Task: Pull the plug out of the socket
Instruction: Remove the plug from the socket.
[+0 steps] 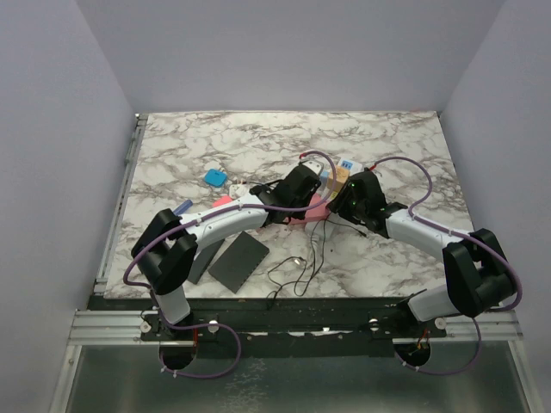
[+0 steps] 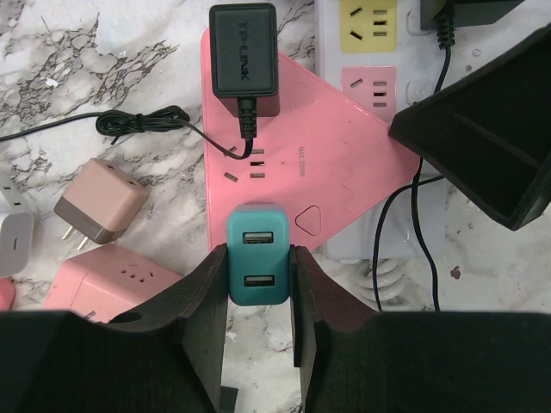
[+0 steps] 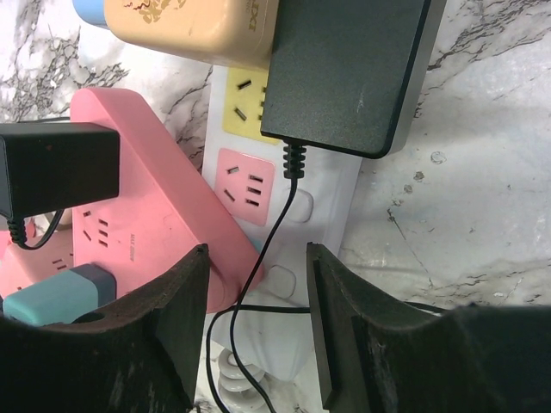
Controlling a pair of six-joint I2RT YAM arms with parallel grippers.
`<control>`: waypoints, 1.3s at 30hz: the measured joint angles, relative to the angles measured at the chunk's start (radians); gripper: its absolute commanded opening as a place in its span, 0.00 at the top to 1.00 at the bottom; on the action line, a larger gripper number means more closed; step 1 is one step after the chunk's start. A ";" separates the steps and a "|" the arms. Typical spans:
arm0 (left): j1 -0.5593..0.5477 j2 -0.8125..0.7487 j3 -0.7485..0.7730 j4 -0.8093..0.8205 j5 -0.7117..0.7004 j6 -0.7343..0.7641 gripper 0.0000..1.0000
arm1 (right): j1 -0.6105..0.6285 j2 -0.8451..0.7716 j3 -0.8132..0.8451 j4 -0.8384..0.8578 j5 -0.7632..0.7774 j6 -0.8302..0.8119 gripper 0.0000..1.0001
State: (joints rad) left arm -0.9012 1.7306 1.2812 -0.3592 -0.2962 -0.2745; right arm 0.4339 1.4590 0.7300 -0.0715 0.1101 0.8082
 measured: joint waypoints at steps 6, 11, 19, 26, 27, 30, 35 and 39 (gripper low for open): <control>0.060 0.000 0.008 -0.007 0.126 -0.019 1.00 | 0.007 -0.010 -0.001 -0.001 0.014 0.004 0.51; 0.074 0.000 0.009 -0.009 0.169 -0.019 1.00 | 0.015 -0.013 -0.001 -0.003 0.030 0.005 0.51; 0.101 -0.003 0.009 -0.012 0.196 -0.027 1.00 | 0.023 -0.013 -0.001 -0.003 0.043 0.007 0.51; 0.043 -0.003 0.007 -0.009 0.113 -0.016 1.00 | 0.030 -0.011 0.000 -0.003 0.058 0.008 0.51; 0.030 -0.003 0.006 -0.009 0.092 -0.012 1.00 | 0.031 -0.010 0.000 -0.003 0.059 0.008 0.51; -0.010 -0.002 0.004 -0.010 0.016 0.005 1.00 | 0.032 -0.003 0.001 -0.003 0.061 0.011 0.51; -0.044 0.005 0.004 -0.008 -0.050 0.021 1.00 | 0.037 0.005 0.008 -0.003 0.062 0.013 0.51; -0.038 0.005 0.004 -0.008 -0.038 0.024 1.00 | 0.039 0.011 0.012 -0.002 0.064 0.014 0.51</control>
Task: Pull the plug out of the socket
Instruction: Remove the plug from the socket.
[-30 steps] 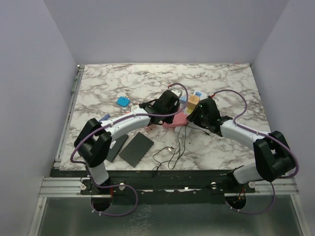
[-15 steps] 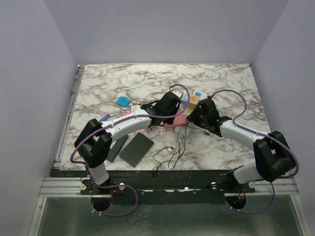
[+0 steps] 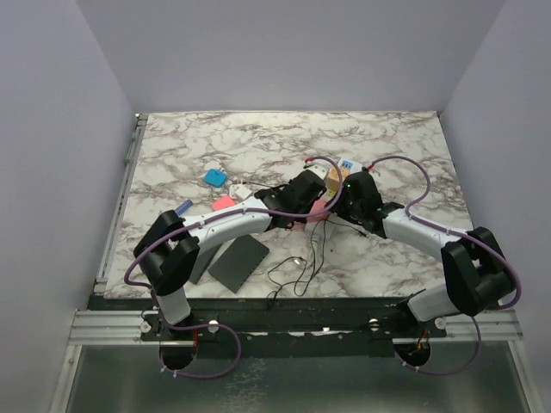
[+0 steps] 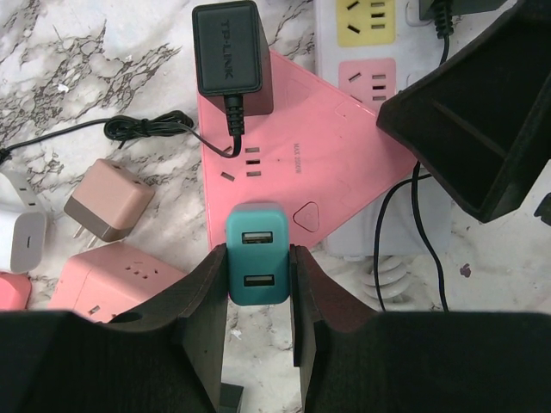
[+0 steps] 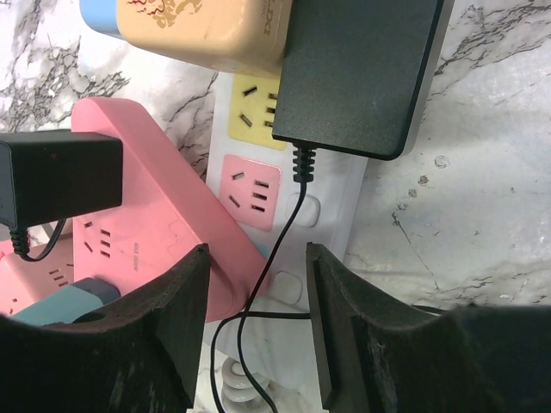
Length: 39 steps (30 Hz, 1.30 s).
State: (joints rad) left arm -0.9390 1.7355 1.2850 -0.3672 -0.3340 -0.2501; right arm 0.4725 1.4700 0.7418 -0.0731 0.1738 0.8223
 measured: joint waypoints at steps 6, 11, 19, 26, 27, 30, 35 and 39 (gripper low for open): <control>0.058 0.000 0.007 -0.002 0.103 -0.020 1.00 | 0.005 0.005 0.004 0.002 0.002 0.002 0.51; 0.112 0.000 0.012 -0.008 0.209 -0.045 1.00 | 0.010 0.008 0.006 0.002 0.004 0.008 0.51; 0.148 0.000 0.012 -0.013 0.277 -0.060 1.00 | 0.013 0.009 0.008 0.003 0.016 0.016 0.51; 0.116 -0.004 0.012 -0.011 0.225 -0.039 1.00 | 0.018 0.013 0.009 0.005 0.018 0.016 0.51; 0.102 -0.005 0.012 -0.010 0.202 -0.031 1.00 | 0.018 0.016 0.010 0.005 0.018 0.016 0.51; 0.068 -0.005 0.011 -0.010 0.142 -0.004 1.00 | 0.020 0.024 0.018 0.006 0.019 0.016 0.51; 0.020 -0.005 0.008 -0.009 0.061 0.035 1.00 | 0.026 0.034 0.026 0.008 0.022 0.016 0.51; 0.014 -0.005 0.008 -0.010 0.047 0.040 1.00 | 0.031 0.034 0.027 0.009 0.027 0.016 0.51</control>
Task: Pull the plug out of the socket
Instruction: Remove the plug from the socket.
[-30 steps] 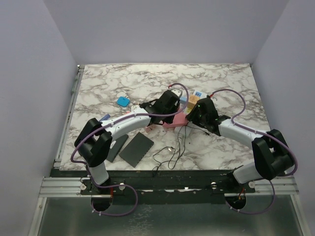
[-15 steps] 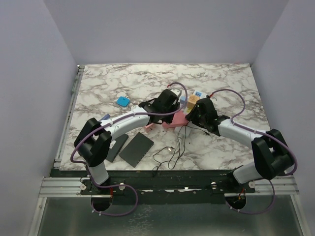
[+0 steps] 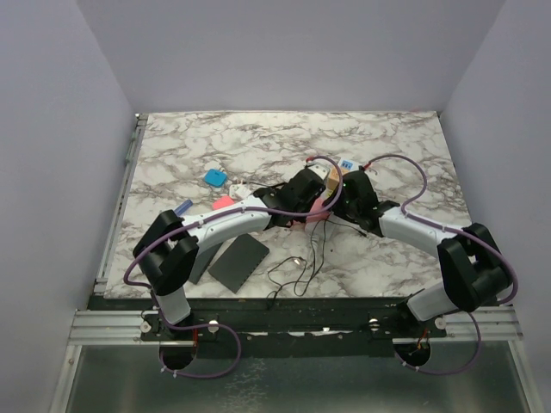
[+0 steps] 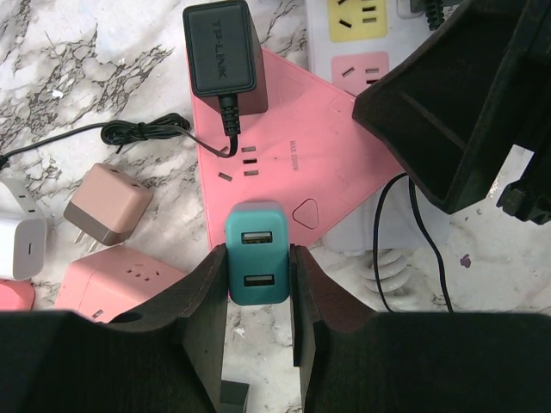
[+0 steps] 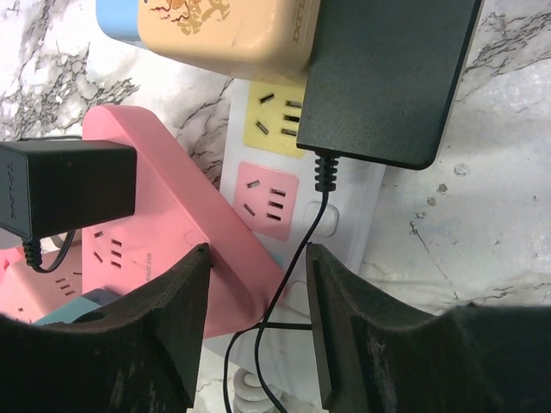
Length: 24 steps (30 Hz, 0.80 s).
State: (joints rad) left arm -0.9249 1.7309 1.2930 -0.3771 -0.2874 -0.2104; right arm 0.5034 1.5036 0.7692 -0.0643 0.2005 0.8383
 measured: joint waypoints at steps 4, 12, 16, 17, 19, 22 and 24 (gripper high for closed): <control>0.010 0.001 0.000 -0.002 0.014 -0.007 1.00 | 0.015 -0.021 -0.013 0.007 0.005 0.000 0.51; 0.036 0.001 0.002 -0.005 0.066 -0.018 1.00 | 0.052 -0.042 -0.032 0.006 0.016 0.005 0.51; 0.042 0.001 0.002 -0.006 0.078 -0.021 1.00 | 0.056 -0.035 -0.034 0.006 0.021 0.021 0.51; 0.045 0.001 0.002 -0.006 0.082 -0.023 1.00 | 0.056 -0.030 -0.034 0.006 0.021 0.026 0.51; 0.052 0.001 0.002 -0.006 0.091 -0.027 1.00 | 0.058 -0.023 -0.031 0.007 0.020 0.035 0.51; 0.083 0.001 0.003 -0.006 0.130 -0.045 1.00 | 0.061 -0.006 -0.025 0.007 0.019 0.047 0.52; 0.117 0.001 0.003 -0.007 0.171 -0.064 1.00 | 0.061 -0.002 -0.023 0.009 0.019 0.053 0.54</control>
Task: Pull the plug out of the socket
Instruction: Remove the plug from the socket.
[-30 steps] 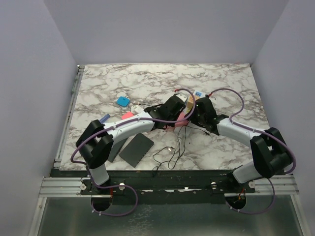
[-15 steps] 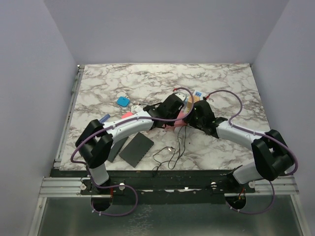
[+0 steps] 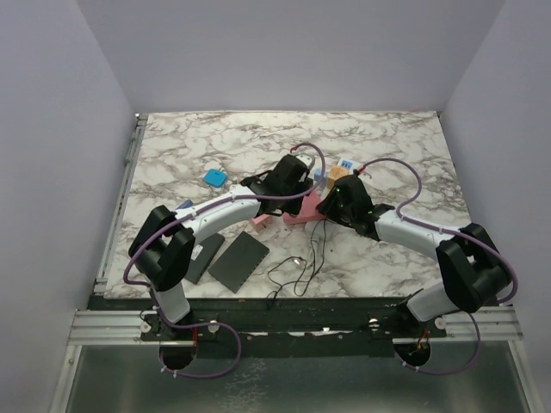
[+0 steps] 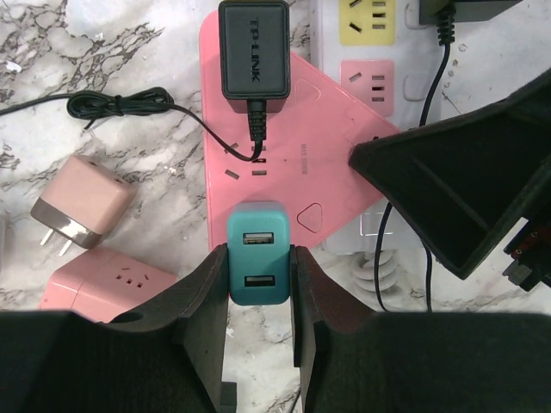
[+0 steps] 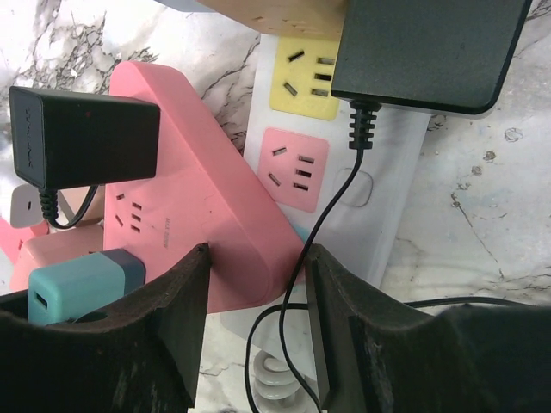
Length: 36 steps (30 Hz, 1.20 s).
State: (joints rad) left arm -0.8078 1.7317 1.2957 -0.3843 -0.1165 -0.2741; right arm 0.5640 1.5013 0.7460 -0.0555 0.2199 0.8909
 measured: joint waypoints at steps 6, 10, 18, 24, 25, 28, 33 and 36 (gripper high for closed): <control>0.053 0.000 0.000 -0.005 0.090 -0.031 1.00 | 0.000 0.004 0.000 0.010 -0.002 0.008 0.59; 0.060 0.000 0.000 -0.005 0.105 -0.038 1.00 | 0.000 0.005 0.000 0.010 -0.002 0.008 0.62; 0.018 0.000 0.000 -0.002 0.052 -0.013 1.00 | 0.000 0.005 0.000 0.011 -0.002 0.008 0.66; -0.085 -0.003 -0.001 -0.001 -0.112 0.049 1.00 | -0.003 0.006 0.000 0.010 0.000 0.008 0.66; -0.099 -0.003 -0.002 0.000 -0.138 0.059 1.00 | -0.003 0.006 -0.001 0.010 0.001 0.008 0.66; -0.128 -0.003 -0.006 0.003 -0.190 0.078 1.00 | -0.003 0.006 -0.001 0.012 0.001 0.008 0.66; -0.129 -0.003 -0.010 0.007 -0.207 0.080 1.00 | -0.003 0.010 -0.001 0.021 0.000 0.011 0.66; -0.105 -0.004 -0.010 0.006 -0.176 0.074 1.00 | -0.002 0.014 -0.002 0.032 0.000 0.014 0.66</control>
State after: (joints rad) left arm -0.9131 1.7279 1.2861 -0.3779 -0.2924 -0.2001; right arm 0.5617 1.5158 0.7441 -0.0231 0.2199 0.9051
